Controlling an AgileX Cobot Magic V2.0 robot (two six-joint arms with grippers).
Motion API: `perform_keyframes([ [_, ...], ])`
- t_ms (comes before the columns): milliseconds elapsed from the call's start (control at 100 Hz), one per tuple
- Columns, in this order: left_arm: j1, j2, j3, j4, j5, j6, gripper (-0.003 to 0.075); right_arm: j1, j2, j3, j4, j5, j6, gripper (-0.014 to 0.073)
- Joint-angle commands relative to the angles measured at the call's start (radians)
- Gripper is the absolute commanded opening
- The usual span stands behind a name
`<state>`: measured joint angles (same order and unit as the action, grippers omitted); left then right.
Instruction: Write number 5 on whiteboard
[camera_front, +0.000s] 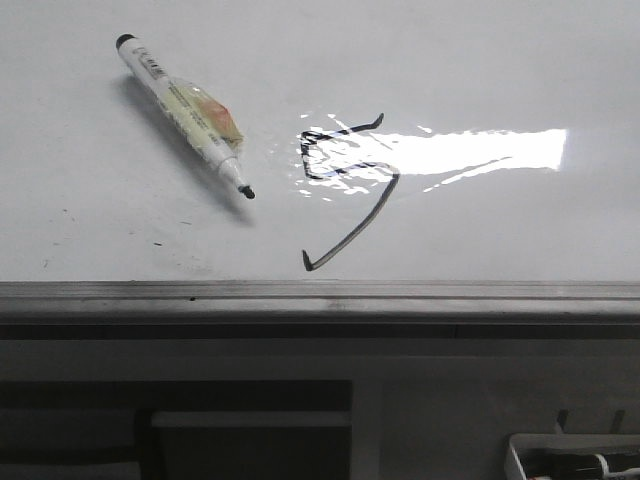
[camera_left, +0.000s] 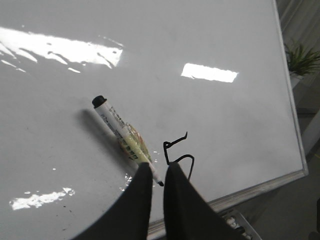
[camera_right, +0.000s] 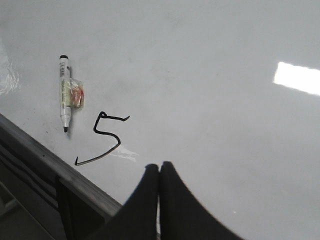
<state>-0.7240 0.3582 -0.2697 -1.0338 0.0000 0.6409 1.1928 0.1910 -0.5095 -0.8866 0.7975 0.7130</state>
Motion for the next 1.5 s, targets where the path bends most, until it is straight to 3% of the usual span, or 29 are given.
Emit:
perform_keyframes([
  [0,0.000,-0.069,-0.002,0.014,-0.031,0.001,-0.0020,-0.002,-0.045,-0.005,-0.063,-0.041,0.006,-0.0061],
  [570,0.000,-0.138,0.009,0.014,-0.031,0.001,-0.0020,-0.002,-0.116,-0.001,-0.063,-0.014,0.006,-0.0061],
  [730,0.012,-0.143,0.030,0.114,-0.079,0.001,-0.0020,-0.002,-0.116,-0.001,-0.063,-0.014,0.006,-0.0061],
  [910,0.150,-0.170,0.104,0.568,0.000,-0.045,-0.0020,-0.002,-0.116,-0.001,-0.063,-0.014,0.006,-0.0061],
  [1041,0.290,-0.235,0.183,0.755,0.018,-0.282,-0.0020,-0.002,-0.116,-0.001,-0.063,-0.014,0.006,-0.0061],
  [1151,0.371,-0.318,0.235,0.821,0.042,-0.433,-0.0020,-0.002,-0.116,-0.001,-0.063,-0.014,0.006,-0.0061],
  [1281,0.442,-0.395,0.275,0.840,0.174,-0.557,-0.0020,-0.002,-0.116,-0.001,-0.063,-0.014,0.006,-0.0061],
  [1401,0.492,-0.391,0.291,0.840,0.283,-0.562,-0.0020,-0.002,-0.116,-0.001,-0.065,-0.014,0.006,-0.0061],
  [1491,0.517,-0.391,0.291,0.835,0.285,-0.566,-0.0020,-0.002,-0.116,-0.001,-0.065,-0.014,0.006,-0.0061],
])
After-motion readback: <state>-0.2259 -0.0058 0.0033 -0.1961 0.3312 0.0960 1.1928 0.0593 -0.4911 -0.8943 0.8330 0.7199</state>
